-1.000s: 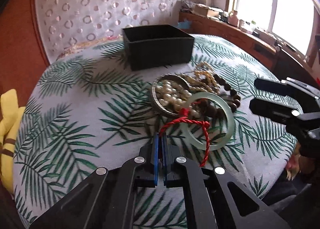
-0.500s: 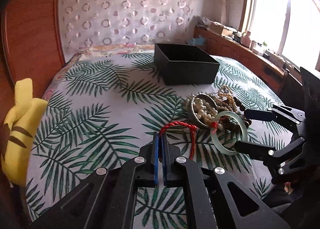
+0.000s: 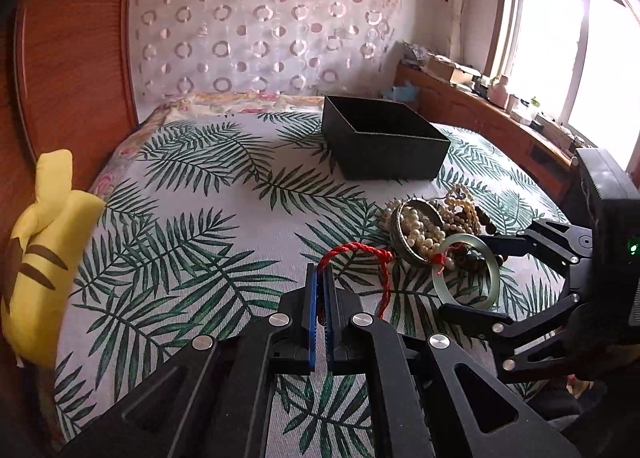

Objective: Organize jewelry
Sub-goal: 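Grasp the green jade bangle with the right tool while the left tool holds the red bracelet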

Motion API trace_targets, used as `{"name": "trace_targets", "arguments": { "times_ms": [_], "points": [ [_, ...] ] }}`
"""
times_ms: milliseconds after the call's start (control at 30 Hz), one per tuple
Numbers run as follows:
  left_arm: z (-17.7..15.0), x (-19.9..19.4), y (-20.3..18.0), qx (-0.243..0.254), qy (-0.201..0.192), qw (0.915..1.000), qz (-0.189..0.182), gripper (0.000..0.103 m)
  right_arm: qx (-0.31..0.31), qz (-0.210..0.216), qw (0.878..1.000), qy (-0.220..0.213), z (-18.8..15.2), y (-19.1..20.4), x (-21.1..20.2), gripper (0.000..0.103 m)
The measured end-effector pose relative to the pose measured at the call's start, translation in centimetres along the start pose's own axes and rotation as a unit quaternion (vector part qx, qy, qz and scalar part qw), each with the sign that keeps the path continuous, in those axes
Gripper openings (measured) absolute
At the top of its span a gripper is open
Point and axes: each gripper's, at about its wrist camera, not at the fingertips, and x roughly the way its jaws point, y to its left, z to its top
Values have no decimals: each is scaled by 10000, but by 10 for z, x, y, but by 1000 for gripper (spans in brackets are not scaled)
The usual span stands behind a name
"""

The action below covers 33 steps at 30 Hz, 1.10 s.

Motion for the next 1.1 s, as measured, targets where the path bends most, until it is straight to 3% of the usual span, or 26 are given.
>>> {"name": "trace_targets", "arguments": {
  "times_ms": [300, 500, 1100],
  "points": [
    [14, -4, -8, 87, -167, 9998, -46, 2, 32, 37, 9995, -326, 1, -8, -22, 74],
    [34, 0, -17, 199, -287, 9993, -126, 2, 170, -103, 9983, -550, 9, -35, -38, 74],
    [104, 50, -38, 610, -364, 9974, -119, 2, 612, -477, 9932, -868, 48, -107, -43, 74]
  ]
}}
